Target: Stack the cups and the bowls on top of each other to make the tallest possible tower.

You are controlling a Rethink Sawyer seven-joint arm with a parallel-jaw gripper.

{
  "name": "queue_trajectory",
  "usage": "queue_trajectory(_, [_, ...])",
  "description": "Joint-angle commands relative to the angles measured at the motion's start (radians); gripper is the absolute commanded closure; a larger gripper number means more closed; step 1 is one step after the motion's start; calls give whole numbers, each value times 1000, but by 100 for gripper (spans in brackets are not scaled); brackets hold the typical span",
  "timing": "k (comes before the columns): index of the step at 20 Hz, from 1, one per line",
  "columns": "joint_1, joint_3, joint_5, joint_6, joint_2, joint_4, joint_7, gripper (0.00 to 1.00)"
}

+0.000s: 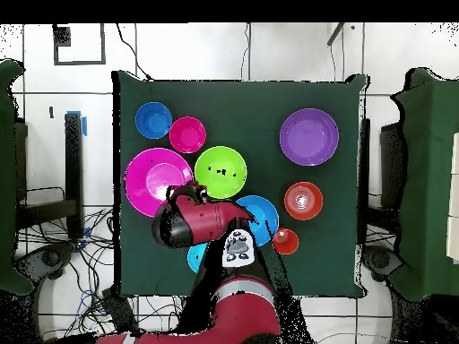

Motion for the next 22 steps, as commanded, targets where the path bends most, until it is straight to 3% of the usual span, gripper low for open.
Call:
queue_trajectory(1, [-17, 115, -41, 10, 44, 50, 91, 100])
queue_trajectory(12, [-4, 101, -36, 30, 48, 37, 84, 100])
queue_trajectory(16, [19, 80, -24, 115, 13, 27, 59, 100])
queue_trajectory(22, [-11, 120, 1, 238, -86, 63, 33, 100])
